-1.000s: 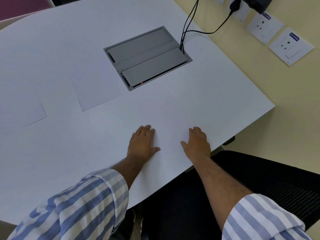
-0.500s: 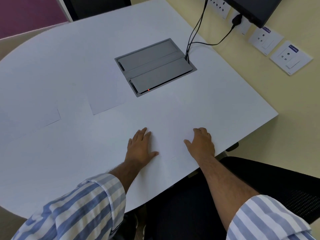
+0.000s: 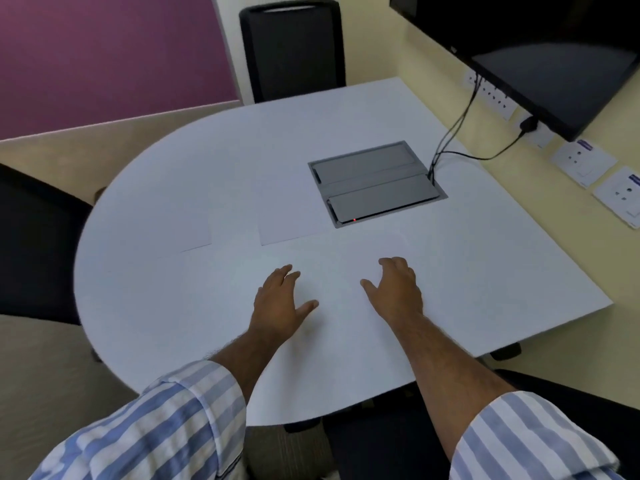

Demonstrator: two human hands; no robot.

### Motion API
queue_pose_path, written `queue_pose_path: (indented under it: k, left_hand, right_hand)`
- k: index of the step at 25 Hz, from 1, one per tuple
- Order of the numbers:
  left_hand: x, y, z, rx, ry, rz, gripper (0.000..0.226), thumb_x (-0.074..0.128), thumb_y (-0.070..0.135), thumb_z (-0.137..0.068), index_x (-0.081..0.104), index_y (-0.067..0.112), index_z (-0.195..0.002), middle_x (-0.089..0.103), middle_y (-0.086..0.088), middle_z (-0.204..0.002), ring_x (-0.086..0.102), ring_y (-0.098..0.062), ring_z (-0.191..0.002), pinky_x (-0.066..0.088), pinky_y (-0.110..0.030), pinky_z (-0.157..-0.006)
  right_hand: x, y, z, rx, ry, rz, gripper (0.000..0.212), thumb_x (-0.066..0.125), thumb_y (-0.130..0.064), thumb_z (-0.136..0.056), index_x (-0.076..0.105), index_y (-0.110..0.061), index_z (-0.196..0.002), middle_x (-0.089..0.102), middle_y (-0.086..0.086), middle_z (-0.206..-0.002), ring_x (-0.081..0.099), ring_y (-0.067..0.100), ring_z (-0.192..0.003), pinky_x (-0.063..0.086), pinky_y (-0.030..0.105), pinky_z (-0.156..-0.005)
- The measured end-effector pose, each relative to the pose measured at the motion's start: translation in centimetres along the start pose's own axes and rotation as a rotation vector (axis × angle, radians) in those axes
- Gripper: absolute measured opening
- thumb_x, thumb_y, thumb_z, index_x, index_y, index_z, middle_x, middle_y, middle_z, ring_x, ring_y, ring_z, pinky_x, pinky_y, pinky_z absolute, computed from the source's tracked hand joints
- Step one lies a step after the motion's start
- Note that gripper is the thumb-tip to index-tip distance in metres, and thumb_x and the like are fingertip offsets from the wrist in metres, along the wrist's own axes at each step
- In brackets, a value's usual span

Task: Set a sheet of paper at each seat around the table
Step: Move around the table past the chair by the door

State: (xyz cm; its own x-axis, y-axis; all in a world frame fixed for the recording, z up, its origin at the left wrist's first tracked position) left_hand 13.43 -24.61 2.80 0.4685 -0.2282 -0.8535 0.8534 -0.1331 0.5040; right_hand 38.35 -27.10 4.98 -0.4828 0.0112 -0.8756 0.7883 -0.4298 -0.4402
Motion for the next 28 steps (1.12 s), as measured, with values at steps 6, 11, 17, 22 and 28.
queue_pose_path:
  k: [6,11,17,22,28]
  left_hand:
    - [-7.3,-8.9,4.5,-0.16,0.124,0.075,0.072,0.069,0.056,-0.093,0.049,0.02,-0.152,0.035,0.003,-0.166,0.027,-0.019,-0.155,0.031,-0.043,-0.123]
    - [-13.1,-18.1,7.8,-0.191,0.186,0.134,0.066,0.069,0.054,-0.093,0.054,0.021,-0.147,0.039,0.003,-0.164,0.029,-0.019,-0.153,0.034,-0.042,-0.122]
    - [-20.3,-29.2,11.5,-0.109,0.195,0.253,0.064,0.07,0.053,-0.094,0.052,0.024,-0.148,0.035,0.007,-0.164,0.025,-0.012,-0.152,0.025,-0.027,-0.121]
    - [-28.7,-36.2,13.9,-0.046,0.253,0.265,0.064,0.071,0.052,-0.093,0.052,0.026,-0.148,0.036,0.012,-0.161,0.027,-0.007,-0.147,0.023,-0.023,-0.116]
    - [-39.3,-41.0,14.3,0.03,0.393,0.214,0.068,0.073,0.051,-0.091,0.049,0.027,-0.15,0.036,0.015,-0.16,0.027,-0.006,-0.149,0.03,-0.028,-0.118]
  right_hand:
    - [2.2,-9.4,3.7,-0.138,-0.005,-0.057,0.058,0.07,-0.036,-0.098,0.052,-0.017,-0.149,0.045,0.001,-0.155,0.047,0.024,-0.137,0.052,0.049,-0.103]
    - [7.0,-18.7,8.9,-0.173,-0.018,-0.104,0.06,0.071,-0.039,-0.097,0.051,-0.017,-0.149,0.046,0.002,-0.155,0.048,0.024,-0.137,0.053,0.048,-0.102]
    - [13.8,-33.3,17.0,-0.234,0.019,-0.122,0.067,0.072,-0.044,-0.095,0.047,-0.02,-0.153,0.045,0.001,-0.157,0.047,0.024,-0.141,0.051,0.048,-0.106]
    - [16.8,-46.4,22.2,-0.395,0.052,0.034,0.075,0.067,-0.053,-0.095,0.039,-0.022,-0.157,0.038,0.002,-0.163,0.042,0.025,-0.146,0.048,0.049,-0.11]
    - [18.2,-58.9,22.9,-0.541,0.12,0.039,0.077,0.067,-0.057,-0.094,0.039,-0.023,-0.156,0.039,0.001,-0.162,0.044,0.025,-0.144,0.05,0.048,-0.107]
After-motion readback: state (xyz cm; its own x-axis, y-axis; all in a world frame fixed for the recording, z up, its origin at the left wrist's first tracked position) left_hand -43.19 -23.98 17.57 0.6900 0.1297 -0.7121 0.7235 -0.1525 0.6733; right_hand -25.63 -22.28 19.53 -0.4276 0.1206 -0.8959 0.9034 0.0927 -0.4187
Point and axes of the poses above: each hand's wrist, its own z-axis away from the middle knuckle, its own x-axis out of the palm, y = z × x, the point moved 2 cm from there along -z, towards the middle knuckle
